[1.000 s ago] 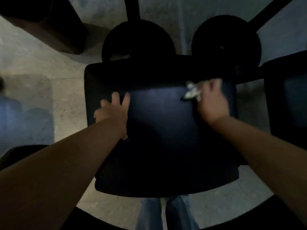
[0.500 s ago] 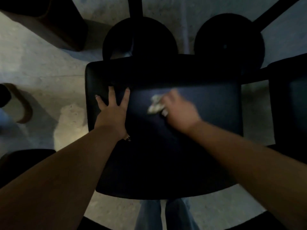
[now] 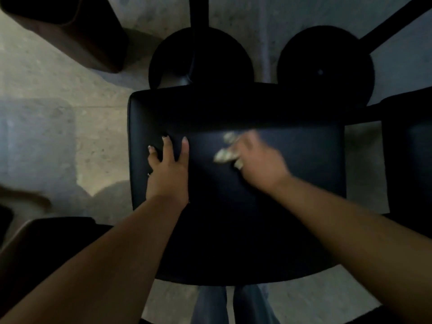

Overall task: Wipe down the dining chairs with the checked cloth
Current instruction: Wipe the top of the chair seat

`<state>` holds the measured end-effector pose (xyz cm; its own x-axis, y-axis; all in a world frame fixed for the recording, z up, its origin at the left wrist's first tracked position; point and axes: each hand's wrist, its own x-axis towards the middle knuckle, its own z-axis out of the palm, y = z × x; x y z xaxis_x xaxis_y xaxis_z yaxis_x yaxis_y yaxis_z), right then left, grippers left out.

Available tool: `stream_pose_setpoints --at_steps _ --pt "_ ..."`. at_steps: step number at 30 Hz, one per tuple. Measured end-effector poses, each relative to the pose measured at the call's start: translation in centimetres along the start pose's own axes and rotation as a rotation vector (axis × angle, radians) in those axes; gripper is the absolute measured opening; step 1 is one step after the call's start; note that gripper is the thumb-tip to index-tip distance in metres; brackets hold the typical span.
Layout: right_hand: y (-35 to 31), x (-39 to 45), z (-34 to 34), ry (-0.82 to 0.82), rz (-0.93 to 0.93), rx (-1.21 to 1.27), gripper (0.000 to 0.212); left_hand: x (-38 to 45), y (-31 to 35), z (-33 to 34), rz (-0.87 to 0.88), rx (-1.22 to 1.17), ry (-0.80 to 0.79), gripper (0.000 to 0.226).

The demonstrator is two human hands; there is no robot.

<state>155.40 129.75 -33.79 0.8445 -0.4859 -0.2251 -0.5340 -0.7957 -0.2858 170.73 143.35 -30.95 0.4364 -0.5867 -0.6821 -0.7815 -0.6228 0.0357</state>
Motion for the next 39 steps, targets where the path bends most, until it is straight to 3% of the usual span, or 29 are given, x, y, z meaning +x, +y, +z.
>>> stream_pose_setpoints --at_steps 3,5,7,8,10,12,13,14,15,18,20,22,23,26,28,30,32,35,36,37,39 --pt "4.5 4.3 -2.3 0.296 0.759 0.105 0.041 0.0 0.2 0.1 -0.02 0.014 0.0 0.128" --pt "2.9 6.3 -2.1 0.385 0.991 0.194 0.043 0.2 0.2 0.4 -0.017 0.027 0.007 0.128" --pt "-1.8 6.2 0.0 0.352 0.84 0.134 0.042 0.4 0.0 0.6 -0.011 0.043 0.02 0.122" --pt "-4.5 5.2 1.3 0.292 0.673 0.131 0.04 0.4 -0.1 0.8 -0.009 0.044 0.024 0.118" --pt "-8.3 1.7 3.3 0.059 0.166 0.13 0.032 0.6 -0.3 1.0 -0.011 0.043 0.036 0.113" --pt "-6.7 -1.2 3.3 -0.052 -0.234 0.113 0.028 0.6 -0.4 1.0 -0.005 0.06 0.044 0.116" --pt "-4.0 -1.8 2.7 -0.009 -0.286 0.064 0.03 0.6 -0.4 1.0 0.001 0.07 0.043 0.12" --pt "-1.0 -2.2 1.9 0.037 -0.194 0.021 0.033 0.6 -0.4 0.9 0.004 0.073 0.036 0.125" --pt "2.0 -2.3 1.0 0.122 0.013 -0.02 0.036 0.5 -0.3 0.8 0.004 0.069 0.025 0.128" --pt "7.5 -2.0 -1.2 0.331 0.864 0.039 0.035 0.6 0.0 0.8 -0.007 0.061 0.026 0.126" --pt "5.1 -0.7 -0.5 0.401 1.078 0.062 0.031 0.7 0.2 0.8 -0.009 0.062 0.039 0.121" --pt "0.1 -0.7 2.2 0.371 0.963 0.103 0.033 0.7 0.1 0.8 -0.009 0.06 0.023 0.125" --pt "-2.8 -1.6 3.7 0.34 0.791 0.132 0.036 0.7 0.0 0.7 -0.007 0.064 0.014 0.127" --pt "-7.8 -7.3 6.4 0.118 0.023 0.105 0.031 0.6 -0.1 0.7 -0.006 0.096 0.018 0.13" --pt "-5.5 -9.3 6.2 -0.057 -0.429 0.051 0.026 0.6 0.0 0.6 -0.011 0.093 0.018 0.13" --pt "-0.9 -8.2 4.4 -0.139 -0.558 -0.051 0.025 0.7 -0.1 0.7 -0.011 0.098 0.031 0.129" --pt "3.7 -6.2 1.9 -0.026 -0.286 -0.108 0.021 0.7 -0.1 0.8 -0.015 0.106 0.039 0.13" --pt "7.1 -4.3 -0.5 0.228 0.575 -0.03 0.032 0.6 0.0 0.7 -0.018 0.101 0.032 0.129" --pt "6.7 -4.0 -0.5 0.298 0.783 0.009 0.033 0.6 0.1 0.7 -0.02 0.1 0.028 0.129" --pt "5.7 -3.6 -0.2 0.342 0.904 0.027 0.032 0.7 0.1 0.7 -0.022 0.097 0.024 0.129" --pt "2.3 -3.2 1.6 0.349 0.978 0.08 0.034 0.8 0.1 0.6 -0.033 0.104 0.021 0.13"
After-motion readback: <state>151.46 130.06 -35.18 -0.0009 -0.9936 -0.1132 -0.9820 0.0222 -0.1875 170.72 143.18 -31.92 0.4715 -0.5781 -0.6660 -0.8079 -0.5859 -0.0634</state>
